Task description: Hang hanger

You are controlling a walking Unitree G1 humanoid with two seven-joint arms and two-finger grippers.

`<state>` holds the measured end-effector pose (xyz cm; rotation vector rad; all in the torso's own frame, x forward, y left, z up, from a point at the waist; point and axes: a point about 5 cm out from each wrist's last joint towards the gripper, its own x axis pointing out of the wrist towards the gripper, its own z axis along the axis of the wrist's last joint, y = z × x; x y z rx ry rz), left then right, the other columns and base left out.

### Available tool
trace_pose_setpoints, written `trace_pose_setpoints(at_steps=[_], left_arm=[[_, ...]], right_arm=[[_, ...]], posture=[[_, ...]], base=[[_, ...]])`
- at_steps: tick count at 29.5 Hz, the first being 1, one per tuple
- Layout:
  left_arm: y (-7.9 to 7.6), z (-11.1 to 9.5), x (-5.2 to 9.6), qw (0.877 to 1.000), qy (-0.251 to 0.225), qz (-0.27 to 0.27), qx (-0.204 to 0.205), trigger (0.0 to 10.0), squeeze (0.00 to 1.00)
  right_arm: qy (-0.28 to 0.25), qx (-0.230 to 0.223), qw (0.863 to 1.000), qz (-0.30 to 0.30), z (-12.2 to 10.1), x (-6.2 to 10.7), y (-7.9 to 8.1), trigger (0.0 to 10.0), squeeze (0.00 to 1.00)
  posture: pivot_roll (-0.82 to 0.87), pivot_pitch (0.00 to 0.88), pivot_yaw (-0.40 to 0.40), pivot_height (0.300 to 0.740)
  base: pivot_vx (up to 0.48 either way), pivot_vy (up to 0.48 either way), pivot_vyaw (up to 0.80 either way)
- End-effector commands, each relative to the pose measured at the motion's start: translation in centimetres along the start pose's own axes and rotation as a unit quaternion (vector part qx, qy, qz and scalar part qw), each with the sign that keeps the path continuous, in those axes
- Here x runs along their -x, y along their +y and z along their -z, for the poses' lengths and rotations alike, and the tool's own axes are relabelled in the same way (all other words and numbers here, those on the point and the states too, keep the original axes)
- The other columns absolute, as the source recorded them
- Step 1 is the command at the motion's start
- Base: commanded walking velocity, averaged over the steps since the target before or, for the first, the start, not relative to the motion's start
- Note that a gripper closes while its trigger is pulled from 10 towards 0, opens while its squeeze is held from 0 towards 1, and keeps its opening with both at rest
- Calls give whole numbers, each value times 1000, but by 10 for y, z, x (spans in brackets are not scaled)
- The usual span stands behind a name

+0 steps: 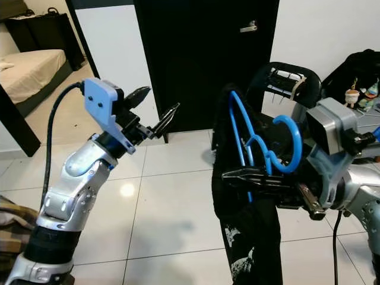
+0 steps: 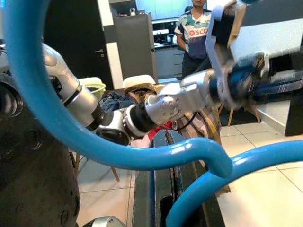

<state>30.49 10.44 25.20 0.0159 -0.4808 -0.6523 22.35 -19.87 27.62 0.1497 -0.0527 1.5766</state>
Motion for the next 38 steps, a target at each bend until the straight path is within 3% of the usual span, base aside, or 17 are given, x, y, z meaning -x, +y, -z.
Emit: trace_pose_setpoints(at_steps=[1,3,9,11,14,25,31,38], left_arm=[[-16,14,0,999,24,22,22,10000,0],[-37,32,0,997,51,47,37,10000,0],[-39,33,0,997,52,50,37,10000,0],[-59,43,-8,994,49,66,70,10000,0],[-64,45,-13,993,43,66,82,10000,0],[-61,42,-21,994,24,50,96,10000,0],[-58,42,-28,996,22,18,80,10000,0],[-64,46,-36,995,20,16,98,10000,0]], right_arm=[[0,25,1000,-10,-6,-4,1,0,0],[1,27,1000,-11,-6,-5,1,0,0],[1,27,1000,-11,-6,-5,1,0,0],[0,28,1000,-13,-6,-6,1,0,0],[-1,28,999,-15,-6,-6,1,0,0],[-6,25,999,-26,-4,-11,4,0,0],[-8,23,999,-31,-3,-12,5,0,0],[-8,23,999,-35,-4,-14,6,0,0]], posture=[[-91,0,48,740],[-96,0,47,740],[-96,0,47,740],[-96,0,47,740],[-101,0,51,740],[-100,0,51,740],[-100,0,51,740],[-107,0,52,740]], base=[[0,0,0],[0,0,0],[0,0,0],[0,0,0],[0,0,0],[0,0,0],[0,0,0],[0,0,0]])
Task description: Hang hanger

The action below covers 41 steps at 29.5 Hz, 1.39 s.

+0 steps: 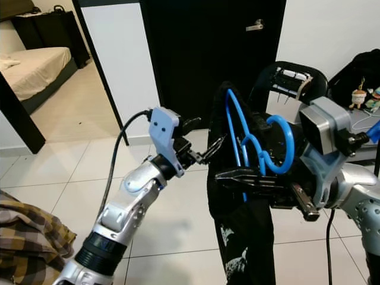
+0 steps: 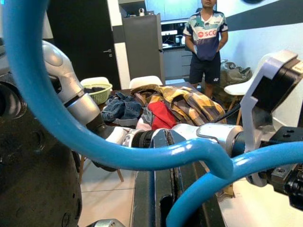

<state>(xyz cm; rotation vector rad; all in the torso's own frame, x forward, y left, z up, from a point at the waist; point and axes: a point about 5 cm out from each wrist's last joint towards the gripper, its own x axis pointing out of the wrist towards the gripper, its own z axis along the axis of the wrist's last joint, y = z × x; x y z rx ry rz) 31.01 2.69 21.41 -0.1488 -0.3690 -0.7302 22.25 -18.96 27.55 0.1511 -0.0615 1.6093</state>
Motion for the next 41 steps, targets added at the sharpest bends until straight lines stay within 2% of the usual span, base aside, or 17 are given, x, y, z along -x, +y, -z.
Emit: trace_pose_setpoints(at_steps=[1,2,3,23,26,27,30,32,33,34,41], left_arm=[[0,0,-5,1000,-4,-1,5,3255,0],[0,0,-5,1000,-4,-1,5,3255,0],[-1,1,-7,1000,-3,0,9,0,0],[3,7,-7,1000,7,2,6,0,0],[6,-1,-9,1000,-8,2,9,0,0],[6,-9,-10,1000,-24,5,12,0,0],[6,-9,-10,1000,-24,5,12,0,0],[7,-31,-12,998,-61,19,12,0,0],[7,-31,-12,998,-61,19,12,0,0],[8,-40,-12,997,-74,27,9,0,0],[8,-46,-5,996,-76,44,-8,0,0]], right_arm=[[-6,22,1000,-19,-6,-5,5,0,0],[-6,22,1000,-19,-6,-5,5,0,0],[-6,23,1000,-19,-6,-5,6,0,0],[-8,27,999,-18,-7,-6,6,0,0],[-1,25,1000,2,-4,-6,2,0,0],[11,23,999,31,0,-4,-5,0,0],[11,23,999,31,0,-4,-5,0,0],[43,10,992,121,14,3,-25,0,0],[43,10,992,121,14,3,-25,0,0],[58,3,985,161,20,7,-33,0,0],[73,-19,973,220,29,11,-46,0,0]], posture=[[-108,0,54,740],[-108,0,54,740],[-112,0,57,740],[-110,0,61,740],[-109,0,61,740],[-107,0,59,740],[-107,0,59,740],[-101,0,56,740],[-101,0,56,740],[-100,0,55,740],[-96,0,52,740]], base=[[0,0,0],[0,0,0],[0,0,0],[0,0,0],[0,0,0],[0,0,0],[0,0,0],[0,0,0],[0,0,0],[0,0,0],[0,0,0]])
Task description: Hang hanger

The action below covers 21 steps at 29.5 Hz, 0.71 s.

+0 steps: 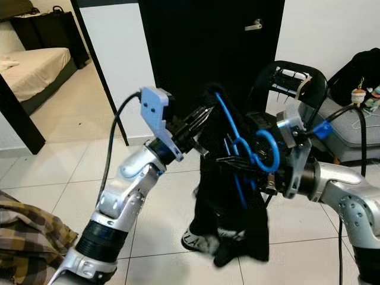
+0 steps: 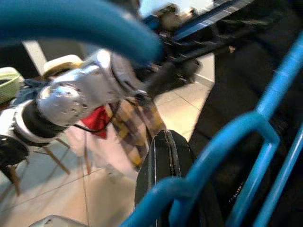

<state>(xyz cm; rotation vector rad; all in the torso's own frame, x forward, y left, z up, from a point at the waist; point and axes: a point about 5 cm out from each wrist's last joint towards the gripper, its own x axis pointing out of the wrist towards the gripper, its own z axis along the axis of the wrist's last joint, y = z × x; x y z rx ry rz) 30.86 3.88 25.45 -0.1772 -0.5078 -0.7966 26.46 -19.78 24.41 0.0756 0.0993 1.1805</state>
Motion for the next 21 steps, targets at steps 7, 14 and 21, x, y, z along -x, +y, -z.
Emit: trace_pose_setpoints(at_steps=[7,14,21], left_arm=[[-1,-1,8,1000,2,9,-11,0,0],[-8,4,13,999,23,41,-18,0,0],[-32,9,17,993,39,112,13,0,0]], right_arm=[[18,-27,998,62,7,-3,-13,0,0],[23,-50,992,116,10,-1,-26,0,0],[5,-58,982,177,8,0,-41,0,0]], posture=[[-99,0,48,740],[-102,0,49,740],[-101,0,49,740]], base=[[0,0,0],[0,0,0],[0,0,0]])
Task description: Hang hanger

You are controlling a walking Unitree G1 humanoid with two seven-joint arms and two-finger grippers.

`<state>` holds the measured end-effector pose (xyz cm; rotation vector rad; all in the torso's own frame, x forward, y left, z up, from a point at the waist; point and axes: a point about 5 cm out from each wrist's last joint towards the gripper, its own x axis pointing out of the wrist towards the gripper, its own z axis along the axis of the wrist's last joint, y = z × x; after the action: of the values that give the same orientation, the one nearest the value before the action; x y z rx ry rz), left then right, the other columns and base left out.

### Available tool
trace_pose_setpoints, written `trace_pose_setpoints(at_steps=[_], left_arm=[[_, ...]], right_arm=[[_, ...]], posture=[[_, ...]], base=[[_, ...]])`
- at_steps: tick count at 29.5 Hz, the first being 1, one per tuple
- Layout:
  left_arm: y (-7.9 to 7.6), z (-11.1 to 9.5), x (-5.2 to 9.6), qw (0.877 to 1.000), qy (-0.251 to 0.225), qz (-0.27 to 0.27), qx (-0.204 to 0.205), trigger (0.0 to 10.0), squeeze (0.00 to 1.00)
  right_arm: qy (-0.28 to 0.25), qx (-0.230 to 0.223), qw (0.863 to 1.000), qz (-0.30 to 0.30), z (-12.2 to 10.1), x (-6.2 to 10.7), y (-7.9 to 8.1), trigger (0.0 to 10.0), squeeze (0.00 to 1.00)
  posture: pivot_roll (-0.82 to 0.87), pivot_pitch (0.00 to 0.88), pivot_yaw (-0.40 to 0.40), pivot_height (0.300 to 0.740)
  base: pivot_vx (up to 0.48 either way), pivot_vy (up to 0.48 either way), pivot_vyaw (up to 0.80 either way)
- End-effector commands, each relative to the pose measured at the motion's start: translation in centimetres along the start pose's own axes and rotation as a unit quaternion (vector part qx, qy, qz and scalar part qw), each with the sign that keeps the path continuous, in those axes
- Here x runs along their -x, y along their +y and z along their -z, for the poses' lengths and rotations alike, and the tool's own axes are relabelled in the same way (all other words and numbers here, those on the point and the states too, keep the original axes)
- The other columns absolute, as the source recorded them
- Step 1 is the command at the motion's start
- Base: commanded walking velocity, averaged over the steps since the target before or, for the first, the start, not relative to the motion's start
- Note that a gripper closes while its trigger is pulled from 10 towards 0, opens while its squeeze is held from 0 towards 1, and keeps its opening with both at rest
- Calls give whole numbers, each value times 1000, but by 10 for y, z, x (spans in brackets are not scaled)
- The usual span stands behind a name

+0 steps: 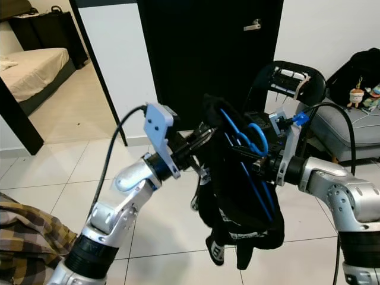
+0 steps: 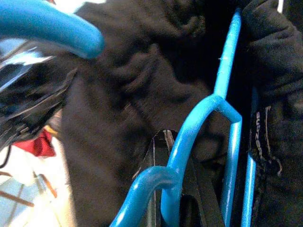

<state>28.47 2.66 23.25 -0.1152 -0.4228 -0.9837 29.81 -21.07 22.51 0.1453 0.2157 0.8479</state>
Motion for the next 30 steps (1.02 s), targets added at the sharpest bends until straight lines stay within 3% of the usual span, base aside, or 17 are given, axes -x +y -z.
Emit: trace_pose_setpoints(at_steps=[1,4,5,6,8,9,10,12,13,14,15,16,17,18,19,28,30], left_arm=[[-14,-2,1,999,-1,50,12,0,0],[-14,-2,1,999,-1,50,12,0,0],[-23,7,6,996,24,81,27,0,0],[-23,7,6,996,24,81,27,0,0],[-43,30,28,982,97,154,47,0,0],[-43,30,28,982,97,154,47,0,0],[-47,41,39,974,134,177,46,0,0],[-47,41,39,974,134,177,46,0,0],[-48,54,51,966,179,187,32,0,0],[-48,54,51,966,179,187,32,0,0],[-40,66,60,961,220,165,3,8431,0],[-40,66,60,961,220,165,3,8431,0],[-30,74,65,960,246,133,-23,10000,16],[-30,74,65,960,246,133,-23,10000,16],[-22,77,68,960,255,110,-37,10000,1000],[-11,61,63,976,206,67,-22,10000,1000],[3,54,62,982,185,26,-23,10000,1000]], right_arm=[[-32,7,999,28,-10,0,-6,0,0],[-32,7,999,28,-10,0,-6,0,0],[-52,14,998,36,-15,0,-8,0,0],[-52,14,998,36,-15,0,-8,0,0],[-96,21,993,60,-26,1,-12,0,0],[-96,21,993,60,-26,1,-12,0,0],[-110,23,991,71,-29,2,-15,0,0],[-110,23,991,71,-29,2,-15,0,0],[-122,22,989,79,-32,3,-16,0,0],[-122,22,989,79,-32,3,-16,0,0],[-130,23,988,82,-35,4,-17,0,0],[-130,23,988,82,-35,4,-17,0,0],[-134,25,987,82,-37,4,-17,0,0],[-134,25,987,82,-37,4,-17,0,0],[-134,26,987,83,-37,4,-17,0,0],[-113,18,987,117,-32,9,-27,0,0],[-89,8,987,137,-24,12,-31,0,0]], posture=[[-100,0,50,740],[-100,0,50,740],[-100,0,52,740],[-100,0,52,740],[-98,0,56,740],[-98,0,56,740],[-98,0,56,740],[-98,0,56,740],[-96,0,56,740],[-96,0,56,740],[-96,0,56,740],[-96,0,56,740],[-98,0,54,740],[-98,0,54,740],[-98,0,52,740],[-104,0,46,740],[-106,0,45,740]], base=[[0,0,0],[0,0,0],[0,0,0],[0,0,0],[0,0,0],[0,0,0],[0,0,0],[0,0,0],[0,0,0],[0,0,0],[0,0,0],[0,0,0],[0,0,0],[0,0,0],[0,0,0],[0,0,0],[0,0,0]])
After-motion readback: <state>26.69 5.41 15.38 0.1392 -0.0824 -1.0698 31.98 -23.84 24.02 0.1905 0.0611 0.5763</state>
